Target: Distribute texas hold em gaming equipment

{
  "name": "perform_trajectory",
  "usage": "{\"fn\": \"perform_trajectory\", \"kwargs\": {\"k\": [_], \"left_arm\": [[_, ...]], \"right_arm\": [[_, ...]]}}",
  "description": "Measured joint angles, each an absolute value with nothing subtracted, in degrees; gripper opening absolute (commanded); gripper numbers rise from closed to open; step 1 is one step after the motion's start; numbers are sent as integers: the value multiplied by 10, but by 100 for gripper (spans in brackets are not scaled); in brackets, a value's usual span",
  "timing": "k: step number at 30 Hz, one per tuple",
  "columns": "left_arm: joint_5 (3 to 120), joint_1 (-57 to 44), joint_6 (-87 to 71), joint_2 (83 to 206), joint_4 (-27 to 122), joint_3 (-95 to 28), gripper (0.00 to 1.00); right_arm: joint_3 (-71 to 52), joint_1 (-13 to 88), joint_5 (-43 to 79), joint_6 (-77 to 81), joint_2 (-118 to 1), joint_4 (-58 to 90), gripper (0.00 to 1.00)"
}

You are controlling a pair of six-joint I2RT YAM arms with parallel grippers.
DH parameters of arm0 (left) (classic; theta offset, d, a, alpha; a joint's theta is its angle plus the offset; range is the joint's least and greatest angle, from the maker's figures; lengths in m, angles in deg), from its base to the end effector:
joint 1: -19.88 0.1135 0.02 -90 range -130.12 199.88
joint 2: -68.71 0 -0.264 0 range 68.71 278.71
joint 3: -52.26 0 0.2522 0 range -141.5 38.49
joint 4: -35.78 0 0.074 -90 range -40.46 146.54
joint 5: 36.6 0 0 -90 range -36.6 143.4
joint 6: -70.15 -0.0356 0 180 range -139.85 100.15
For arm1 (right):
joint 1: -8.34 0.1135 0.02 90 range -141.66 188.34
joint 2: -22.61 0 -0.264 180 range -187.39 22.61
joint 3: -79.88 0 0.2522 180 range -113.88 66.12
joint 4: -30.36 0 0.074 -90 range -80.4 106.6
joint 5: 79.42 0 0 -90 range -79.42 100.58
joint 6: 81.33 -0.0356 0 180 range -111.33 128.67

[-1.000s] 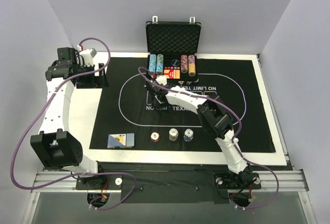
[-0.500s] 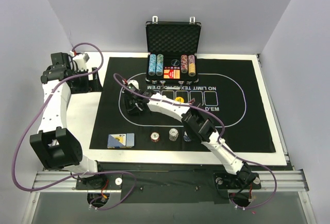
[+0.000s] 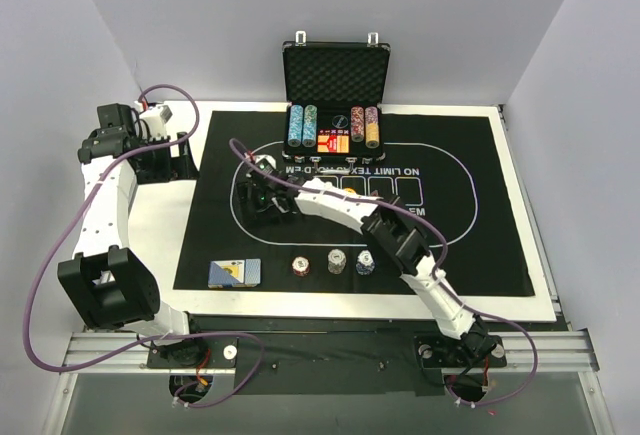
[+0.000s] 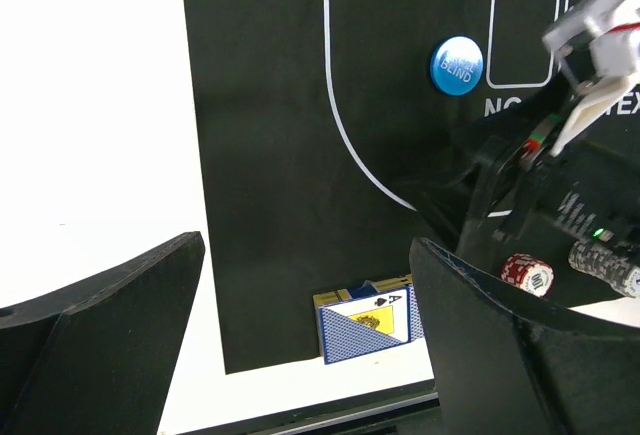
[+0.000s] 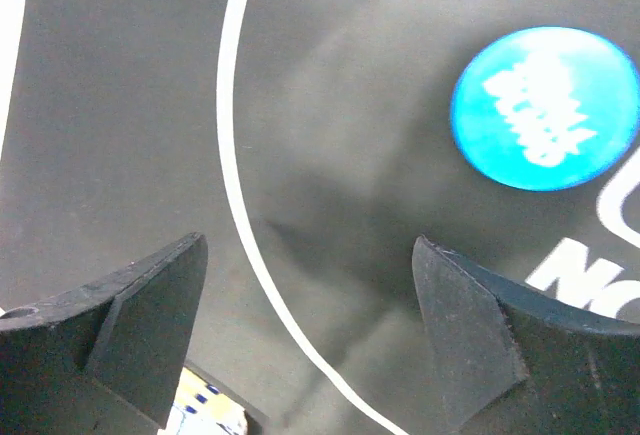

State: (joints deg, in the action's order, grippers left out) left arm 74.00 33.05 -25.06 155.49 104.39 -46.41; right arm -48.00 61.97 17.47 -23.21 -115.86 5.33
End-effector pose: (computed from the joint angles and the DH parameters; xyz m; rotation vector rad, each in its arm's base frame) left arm 0.3055 0.0586 0.3393 -0.0380 2.4989 -0.3286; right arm 0.3253 0.4490 0.1785 -0.5166 2.3024 0.9268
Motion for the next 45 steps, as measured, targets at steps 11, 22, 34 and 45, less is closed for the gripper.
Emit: {"fn": "perform_trajectory", "kwargs": {"k": [11, 22, 34, 45], "left_arm": [[753, 334, -248, 1555, 1044, -463, 95], [764, 334, -248, 1555, 1044, -463, 95], [764, 340, -248, 1555, 1044, -464, 95], [764, 351, -250, 1555, 1046, -468, 95]], "right_arm": [[-466, 555, 69, -195, -1132, 5, 82], [-506, 553, 54, -193, -1156, 14, 73], [-544, 574, 72, -198, -1199, 25, 62], [-586, 585, 100, -199, -1229, 41, 59]]}}
